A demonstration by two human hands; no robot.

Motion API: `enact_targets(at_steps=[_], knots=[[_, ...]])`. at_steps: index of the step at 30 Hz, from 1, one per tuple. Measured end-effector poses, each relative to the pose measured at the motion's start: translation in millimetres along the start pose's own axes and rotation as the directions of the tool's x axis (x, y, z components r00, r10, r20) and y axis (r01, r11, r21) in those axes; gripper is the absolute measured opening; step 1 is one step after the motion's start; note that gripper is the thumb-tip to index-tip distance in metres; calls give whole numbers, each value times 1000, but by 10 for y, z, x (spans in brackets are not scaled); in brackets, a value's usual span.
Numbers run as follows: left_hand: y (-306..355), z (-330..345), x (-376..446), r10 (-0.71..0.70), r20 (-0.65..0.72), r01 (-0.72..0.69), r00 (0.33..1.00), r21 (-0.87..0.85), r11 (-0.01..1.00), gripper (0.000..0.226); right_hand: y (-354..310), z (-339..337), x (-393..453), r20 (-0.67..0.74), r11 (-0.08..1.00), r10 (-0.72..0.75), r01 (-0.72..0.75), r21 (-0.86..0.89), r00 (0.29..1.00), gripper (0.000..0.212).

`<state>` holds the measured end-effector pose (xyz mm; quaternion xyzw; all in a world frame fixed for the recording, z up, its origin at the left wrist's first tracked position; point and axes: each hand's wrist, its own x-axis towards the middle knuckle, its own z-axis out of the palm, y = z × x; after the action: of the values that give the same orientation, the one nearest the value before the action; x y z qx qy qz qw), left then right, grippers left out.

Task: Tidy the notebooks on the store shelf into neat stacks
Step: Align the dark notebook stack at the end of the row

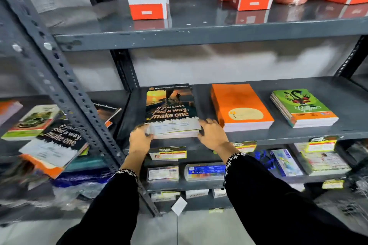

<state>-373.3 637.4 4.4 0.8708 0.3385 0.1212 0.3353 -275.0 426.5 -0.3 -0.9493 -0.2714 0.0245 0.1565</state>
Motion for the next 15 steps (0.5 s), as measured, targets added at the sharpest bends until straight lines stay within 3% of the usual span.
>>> enact_targets(at_steps=[5,15], knots=[[-193,-25,99,90,16,-91,996,45,995,33,-105,67,47,13,999,33,-32,-42,999,40],[-249,-83,302,69,20,-68,997,-30,997,29,-182,94,134,5,995,60,-59,-75,998,27]])
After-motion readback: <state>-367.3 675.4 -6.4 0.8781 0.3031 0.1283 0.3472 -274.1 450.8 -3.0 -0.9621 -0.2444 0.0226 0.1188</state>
